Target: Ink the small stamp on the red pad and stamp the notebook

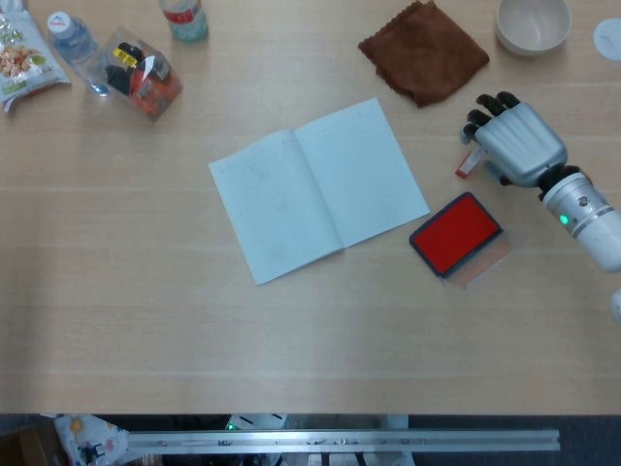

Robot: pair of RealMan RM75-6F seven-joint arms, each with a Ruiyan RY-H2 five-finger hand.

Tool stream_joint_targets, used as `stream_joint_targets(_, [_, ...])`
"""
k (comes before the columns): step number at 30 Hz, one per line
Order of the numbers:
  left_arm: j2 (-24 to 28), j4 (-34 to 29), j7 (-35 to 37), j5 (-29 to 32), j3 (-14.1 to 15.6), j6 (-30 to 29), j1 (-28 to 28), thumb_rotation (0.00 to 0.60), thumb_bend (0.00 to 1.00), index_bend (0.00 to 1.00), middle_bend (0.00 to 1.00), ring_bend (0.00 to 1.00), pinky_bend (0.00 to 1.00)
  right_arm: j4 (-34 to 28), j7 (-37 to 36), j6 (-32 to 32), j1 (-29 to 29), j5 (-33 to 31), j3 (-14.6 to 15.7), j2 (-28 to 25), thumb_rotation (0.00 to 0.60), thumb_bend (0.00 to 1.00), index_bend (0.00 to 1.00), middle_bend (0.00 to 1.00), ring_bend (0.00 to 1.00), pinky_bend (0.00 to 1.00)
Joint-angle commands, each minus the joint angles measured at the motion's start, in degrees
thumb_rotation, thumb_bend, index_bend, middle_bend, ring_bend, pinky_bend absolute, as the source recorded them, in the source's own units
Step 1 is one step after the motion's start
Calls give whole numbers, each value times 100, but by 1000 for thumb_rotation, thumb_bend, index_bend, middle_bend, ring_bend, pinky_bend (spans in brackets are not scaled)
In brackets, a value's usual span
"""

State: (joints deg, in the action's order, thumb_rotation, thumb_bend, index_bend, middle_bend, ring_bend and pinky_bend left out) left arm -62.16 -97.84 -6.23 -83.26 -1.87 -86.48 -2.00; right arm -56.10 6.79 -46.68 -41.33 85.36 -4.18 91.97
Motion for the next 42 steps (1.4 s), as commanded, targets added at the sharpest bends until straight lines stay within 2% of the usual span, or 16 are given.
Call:
stream_joint_targets(1, [0, 13, 2, 3, 3, 6, 3, 600, 300, 133, 80, 56, 43, 45, 5, 48, -24, -15, 43, 25, 600, 308, 400, 327, 151, 207])
stream_joint_targets(11, [-16, 34, -7, 13, -5, 45, -17, 600, 301, 134, 79, 57, 43, 200, -52, 131, -97, -136, 45, 160, 600, 310, 400, 327, 151, 207])
stream_joint_targets(19, [-3, 48, 19, 55, -1, 57, 1, 600, 301, 134, 79, 57, 43, 294, -76, 166, -154, -204, 39, 268, 600, 312, 446, 327, 151, 207])
stream_joint_targets(35, [-4, 71, 57, 70, -4, 75, 5, 600, 301, 134, 74, 57, 43, 433, -180, 165, -187, -321, 16, 339, 600, 335, 605, 379, 164, 207])
stream_joint_targets(39, [0, 66, 60, 74, -5, 57, 18, 600, 301, 134, 73, 57, 43, 272, -293, 131, -190, -314, 6, 237, 600, 365, 636, 399, 179, 209])
stream_joint_targets(42, [13, 53, 53, 86, -11, 51, 23, 600, 301, 134, 72, 57, 43, -192, -482, 93, -161, -326, -15, -29, 600, 365, 637, 403, 179, 208])
